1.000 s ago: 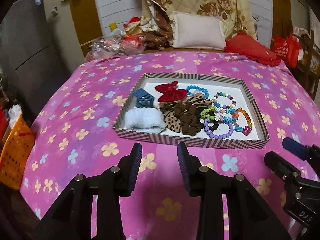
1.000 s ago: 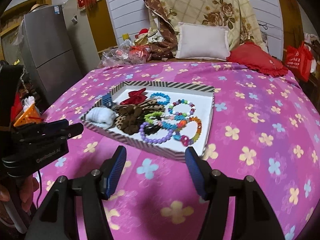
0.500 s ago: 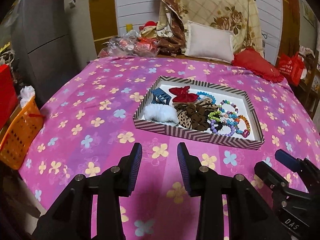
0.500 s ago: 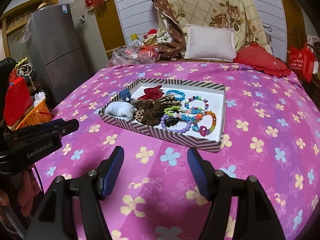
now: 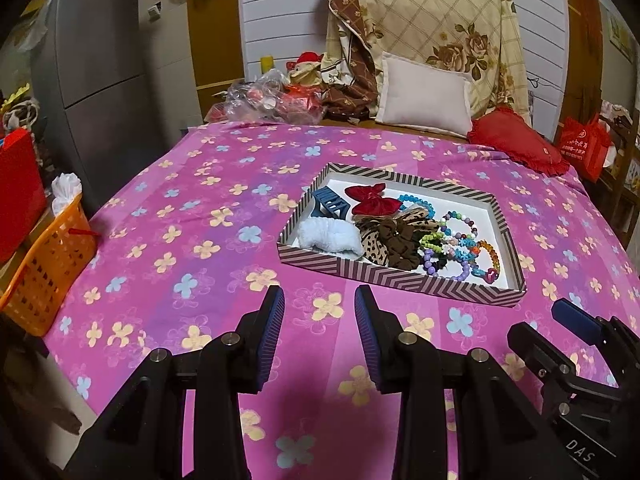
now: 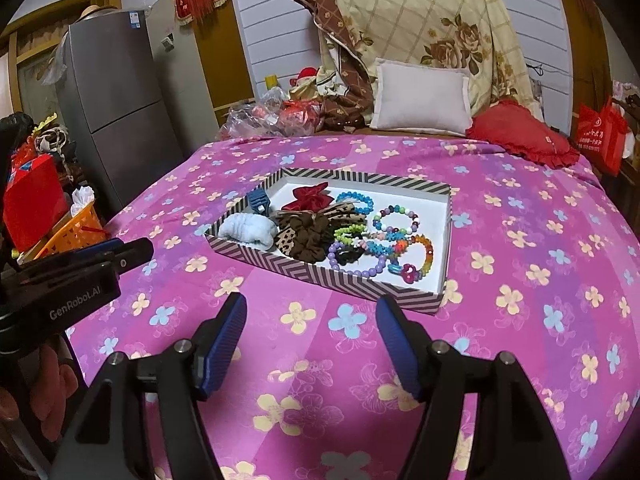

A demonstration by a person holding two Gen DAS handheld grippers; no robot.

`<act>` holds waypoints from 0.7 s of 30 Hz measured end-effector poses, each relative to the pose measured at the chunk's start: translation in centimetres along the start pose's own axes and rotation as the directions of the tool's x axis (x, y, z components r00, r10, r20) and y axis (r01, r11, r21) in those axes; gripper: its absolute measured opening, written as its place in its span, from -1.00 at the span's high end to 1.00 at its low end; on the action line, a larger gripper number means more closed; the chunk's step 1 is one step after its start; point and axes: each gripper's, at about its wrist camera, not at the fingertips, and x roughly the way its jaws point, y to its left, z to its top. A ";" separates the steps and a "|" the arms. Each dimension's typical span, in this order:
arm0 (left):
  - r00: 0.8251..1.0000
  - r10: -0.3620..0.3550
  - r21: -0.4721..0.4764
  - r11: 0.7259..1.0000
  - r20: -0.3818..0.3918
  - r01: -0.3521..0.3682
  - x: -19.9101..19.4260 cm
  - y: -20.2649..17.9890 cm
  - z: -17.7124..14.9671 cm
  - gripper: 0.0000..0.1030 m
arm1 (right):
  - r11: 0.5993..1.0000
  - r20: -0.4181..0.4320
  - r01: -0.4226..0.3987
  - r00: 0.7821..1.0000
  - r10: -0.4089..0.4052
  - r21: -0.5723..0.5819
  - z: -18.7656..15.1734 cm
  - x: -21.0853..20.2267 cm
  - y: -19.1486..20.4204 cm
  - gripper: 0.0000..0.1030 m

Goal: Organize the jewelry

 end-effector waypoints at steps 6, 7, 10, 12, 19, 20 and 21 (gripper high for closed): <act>1.000 0.003 0.008 1.000 0.005 -0.003 -0.1 0.0 0.0 0.36 | 1.000 -0.002 -0.001 1.000 0.001 -0.010 0.1 0.2 0.3 -0.37; 1.000 0.005 0.011 1.000 0.008 -0.005 -0.2 0.0 0.0 0.36 | 1.000 -0.003 -0.002 1.000 0.002 -0.010 0.2 0.2 0.3 -0.37; 1.000 0.012 0.020 1.000 0.019 -0.012 -0.4 0.0 0.0 0.36 | 1.000 -0.006 0.000 1.000 0.000 -0.011 0.1 0.3 0.4 -0.37; 1.000 0.012 0.022 1.000 0.025 -0.013 -0.5 0.0 0.0 0.36 | 1.000 -0.008 0.001 1.000 -0.001 -0.012 0.1 0.4 0.4 -0.37; 1.000 0.016 0.030 0.999 0.022 -0.017 -0.3 -0.4 0.0 0.36 | 1.000 -0.009 0.001 1.000 -0.001 -0.013 0.1 0.5 0.5 -0.38; 1.000 0.015 0.028 0.999 0.020 -0.016 -0.2 -0.4 0.0 0.36 | 1.000 -0.010 0.001 1.000 -0.001 -0.012 0.2 0.4 0.4 -0.38; 1.000 0.015 0.027 1.000 0.017 -0.016 -0.1 -0.4 0.0 0.36 | 1.000 -0.013 0.001 1.000 -0.001 -0.011 0.1 0.6 0.5 -0.38</act>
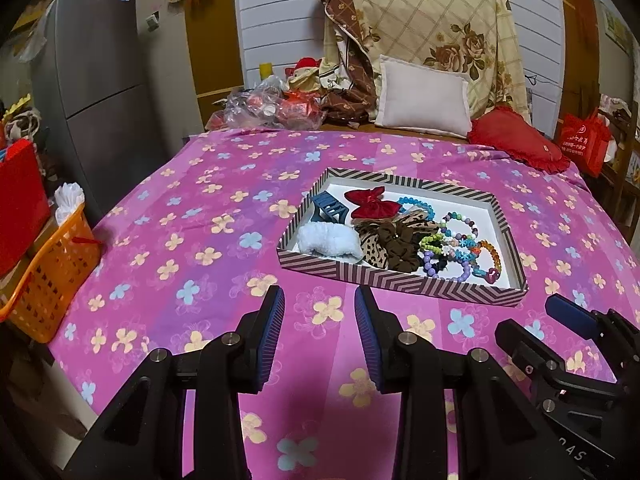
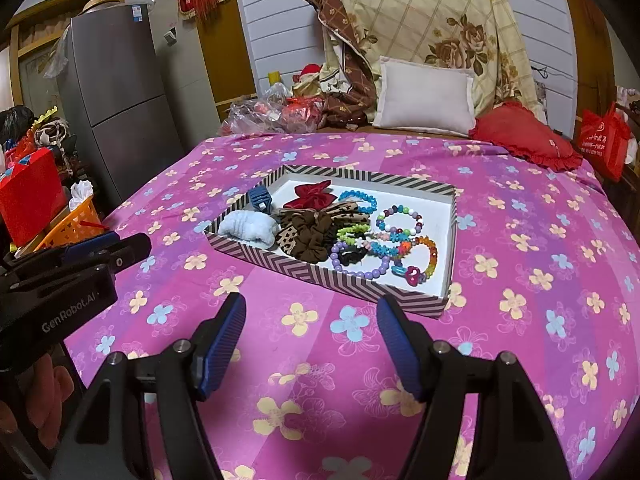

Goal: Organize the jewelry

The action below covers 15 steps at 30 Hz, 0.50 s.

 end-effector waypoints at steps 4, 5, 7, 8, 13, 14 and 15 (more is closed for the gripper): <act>1.000 0.003 0.000 1.000 -0.005 -0.003 0.2 -0.1 -0.1 0.36 | 1.000 -0.006 -0.001 1.000 0.001 0.001 -0.1 0.4 0.0 -0.39; 1.000 0.004 0.000 1.000 -0.006 -0.004 0.2 -0.1 -0.1 0.36 | 1.000 -0.007 -0.002 1.000 0.002 0.001 -0.1 0.4 0.1 -0.39; 1.000 0.004 0.001 1.000 -0.005 -0.004 0.2 -0.1 -0.1 0.36 | 1.000 -0.007 -0.002 1.000 0.002 0.002 -0.1 0.6 0.0 -0.39; 1.000 0.002 0.001 1.000 -0.006 -0.002 0.3 -0.1 -0.1 0.36 | 1.000 -0.007 -0.001 1.000 0.001 0.002 -0.1 0.6 0.0 -0.39; 1.000 0.003 0.003 1.000 -0.005 -0.003 0.2 -0.1 -0.1 0.36 | 1.000 -0.010 -0.001 1.000 0.001 0.003 -0.1 0.7 0.0 -0.40; 1.000 0.003 0.003 1.000 -0.006 -0.003 0.3 -0.1 -0.2 0.36 | 1.000 -0.012 -0.002 1.000 0.002 0.005 -0.1 0.7 0.0 -0.40; 1.000 0.002 0.003 1.000 -0.008 -0.002 0.4 -0.1 -0.2 0.36 | 1.000 -0.015 -0.003 1.000 0.003 0.006 -0.2 0.8 -0.1 -0.40</act>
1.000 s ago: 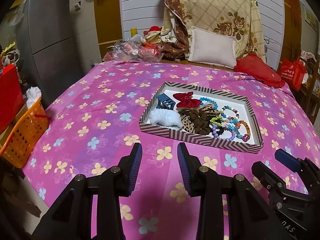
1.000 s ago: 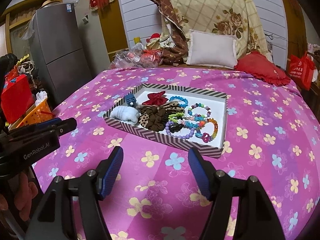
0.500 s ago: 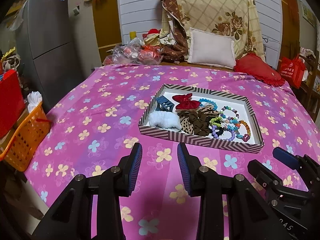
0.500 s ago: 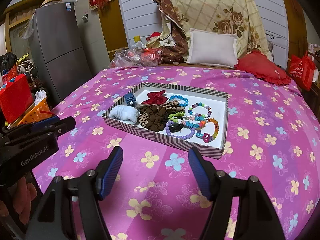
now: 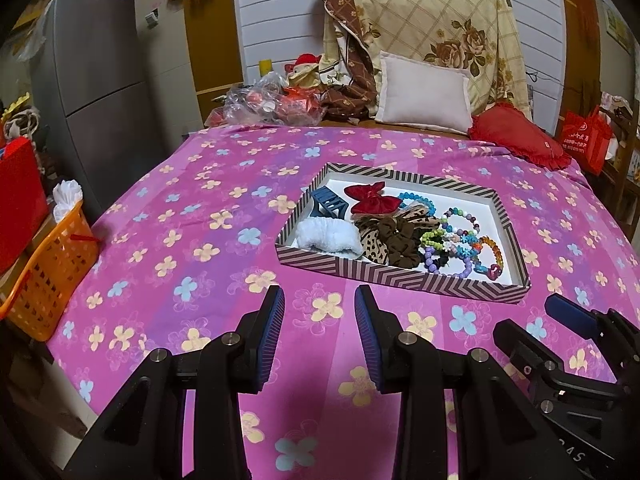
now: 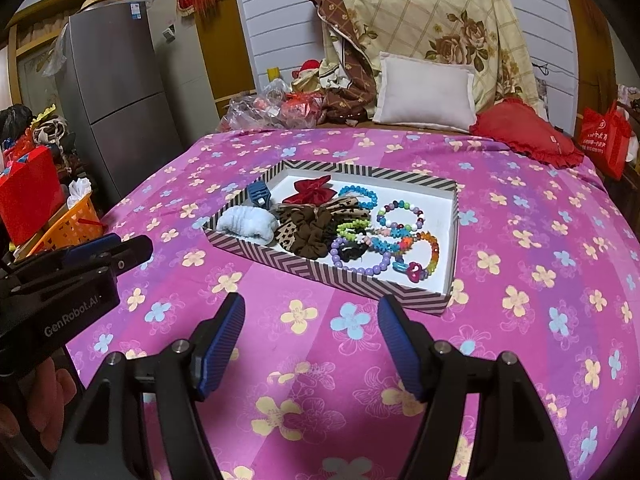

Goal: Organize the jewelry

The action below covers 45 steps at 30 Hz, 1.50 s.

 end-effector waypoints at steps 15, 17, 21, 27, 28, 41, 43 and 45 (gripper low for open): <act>1.000 0.000 0.002 1.000 -0.006 0.000 0.3 -0.2 -0.3 0.36 | 1.000 -0.007 0.001 1.000 -0.001 0.003 -0.2 0.2 -0.4 -0.40; 1.000 0.000 0.003 1.000 -0.007 0.000 0.4 -0.2 -0.3 0.36 | 1.000 -0.008 0.001 1.000 -0.001 0.004 -0.1 0.1 -0.5 -0.40; 1.000 -0.001 0.003 1.000 -0.009 0.001 0.4 -0.3 -0.4 0.36 | 1.000 -0.009 0.000 1.000 0.000 0.004 -0.2 0.1 -0.6 -0.40; 1.000 -0.001 0.004 1.000 -0.012 0.001 0.5 -0.5 -0.8 0.36 | 1.000 -0.011 0.001 1.000 -0.001 0.006 -0.2 0.1 -0.6 -0.40; 1.000 -0.001 0.004 1.000 -0.012 0.001 0.5 -0.5 -0.7 0.36 | 1.000 -0.011 0.001 1.000 -0.001 0.007 -0.2 0.1 -0.6 -0.40; 1.000 -0.005 0.011 1.000 -0.024 0.005 0.9 -0.9 -1.0 0.36 | 1.000 -0.024 0.001 1.000 -0.001 0.009 -0.4 0.5 -0.6 -0.41; 1.000 -0.010 0.006 1.000 -0.025 0.010 1.0 -0.9 -1.0 0.36 | 1.000 -0.027 0.000 1.000 0.000 0.010 -0.4 0.6 -0.6 -0.41; 1.000 -0.015 0.007 1.000 -0.022 0.016 0.9 -1.0 -1.0 0.36 | 1.000 -0.028 0.000 1.000 0.001 0.010 -0.5 0.6 -0.7 -0.41</act>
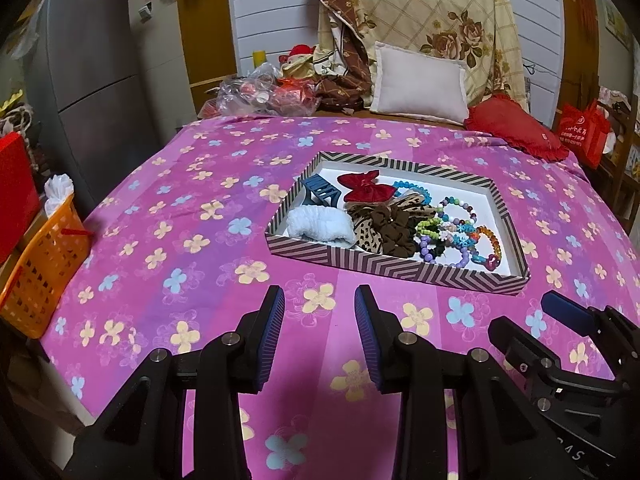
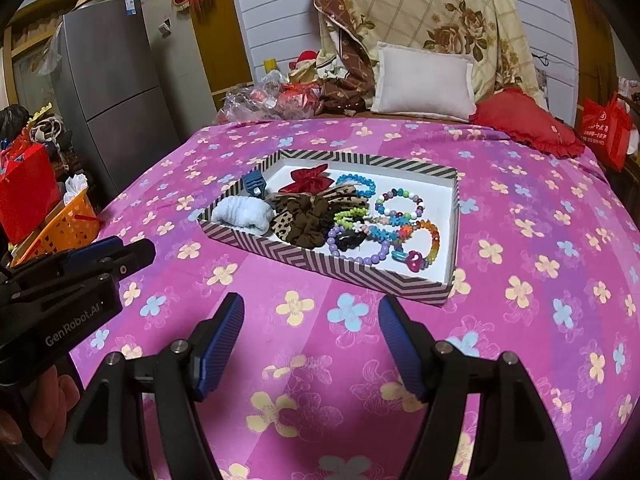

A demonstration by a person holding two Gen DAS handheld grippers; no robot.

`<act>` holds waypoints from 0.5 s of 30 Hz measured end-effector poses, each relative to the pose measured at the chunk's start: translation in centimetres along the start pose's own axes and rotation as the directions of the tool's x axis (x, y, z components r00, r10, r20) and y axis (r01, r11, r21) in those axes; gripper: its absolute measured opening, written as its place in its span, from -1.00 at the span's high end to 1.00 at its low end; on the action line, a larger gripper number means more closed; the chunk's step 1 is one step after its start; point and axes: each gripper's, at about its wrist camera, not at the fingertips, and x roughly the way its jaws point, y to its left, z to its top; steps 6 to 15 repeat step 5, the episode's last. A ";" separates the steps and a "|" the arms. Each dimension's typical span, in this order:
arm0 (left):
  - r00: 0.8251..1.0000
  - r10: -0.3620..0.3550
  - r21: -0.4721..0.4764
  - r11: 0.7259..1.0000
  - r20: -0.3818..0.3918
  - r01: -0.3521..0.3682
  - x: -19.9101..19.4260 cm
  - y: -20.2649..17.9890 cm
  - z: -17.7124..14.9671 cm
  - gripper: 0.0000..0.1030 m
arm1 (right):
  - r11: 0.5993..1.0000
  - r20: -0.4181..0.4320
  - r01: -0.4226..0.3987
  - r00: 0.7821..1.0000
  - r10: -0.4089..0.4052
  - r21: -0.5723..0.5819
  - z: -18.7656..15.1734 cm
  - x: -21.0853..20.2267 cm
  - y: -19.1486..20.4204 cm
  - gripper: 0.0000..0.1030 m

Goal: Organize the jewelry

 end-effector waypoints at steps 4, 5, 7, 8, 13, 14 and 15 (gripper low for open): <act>1.000 -0.002 -0.001 1.000 -0.012 0.002 0.4 0.4 0.2 0.36 | 1.000 -0.003 0.006 1.000 -0.006 0.008 0.0 0.2 -0.2 -0.41; 1.000 -0.007 -0.007 1.000 -0.021 0.007 0.6 0.5 0.2 0.36 | 1.000 -0.003 0.011 1.000 -0.011 0.010 0.0 0.2 -0.3 -0.42; 1.000 -0.007 -0.007 1.000 -0.021 0.007 0.6 0.5 0.2 0.36 | 1.000 -0.003 0.011 1.000 -0.011 0.010 0.0 0.2 -0.3 -0.42; 1.000 -0.007 -0.007 1.000 -0.021 0.007 0.6 0.5 0.2 0.36 | 1.000 -0.003 0.011 1.000 -0.011 0.010 0.0 0.2 -0.3 -0.42; 1.000 -0.007 -0.007 1.000 -0.021 0.007 0.6 0.5 0.2 0.36 | 1.000 -0.003 0.011 1.000 -0.011 0.010 0.0 0.2 -0.3 -0.42; 1.000 -0.007 -0.007 1.000 -0.021 0.007 0.6 0.5 0.2 0.36 | 1.000 -0.003 0.011 1.000 -0.011 0.010 0.0 0.2 -0.3 -0.42; 1.000 -0.007 -0.007 1.000 -0.021 0.007 0.6 0.5 0.2 0.36 | 1.000 -0.003 0.011 1.000 -0.011 0.010 0.0 0.2 -0.3 -0.42</act>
